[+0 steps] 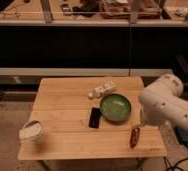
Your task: Move the arm in a circular motion
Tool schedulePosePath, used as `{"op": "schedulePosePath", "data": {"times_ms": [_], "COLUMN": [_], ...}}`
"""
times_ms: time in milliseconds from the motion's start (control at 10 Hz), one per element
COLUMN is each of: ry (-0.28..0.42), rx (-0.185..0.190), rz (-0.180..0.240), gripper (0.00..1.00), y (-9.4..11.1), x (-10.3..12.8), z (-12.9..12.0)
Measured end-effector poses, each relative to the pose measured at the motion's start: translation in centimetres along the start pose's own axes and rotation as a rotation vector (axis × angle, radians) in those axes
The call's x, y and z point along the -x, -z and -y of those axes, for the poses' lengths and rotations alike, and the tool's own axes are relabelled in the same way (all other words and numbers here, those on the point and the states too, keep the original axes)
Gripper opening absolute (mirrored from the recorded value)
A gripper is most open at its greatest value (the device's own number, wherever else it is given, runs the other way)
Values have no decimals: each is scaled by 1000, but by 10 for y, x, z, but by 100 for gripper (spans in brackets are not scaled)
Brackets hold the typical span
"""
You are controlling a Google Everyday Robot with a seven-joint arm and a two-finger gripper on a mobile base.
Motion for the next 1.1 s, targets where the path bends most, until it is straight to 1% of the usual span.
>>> {"op": "schedulePosePath", "data": {"times_ms": [100, 200, 300, 400, 600, 700, 800, 900, 1000, 1100], "ry": [92, 177, 310, 387, 580, 642, 706, 754, 787, 804], "rx": [-35, -70, -138, -187, -336, -392, -463, -527, -575, -604], "rz": [2, 1, -12, -26, -81, -101, -123, -142, -162, -177], "gripper": [80, 80, 80, 80, 80, 80, 80, 80, 80, 80], "y": [5, 11, 26, 38, 82, 100, 124, 145, 161, 171], "x": [28, 49, 75, 88, 111, 116, 120, 118, 110, 97], "z": [38, 74, 134, 172, 276, 311, 352, 387, 414, 434]}}
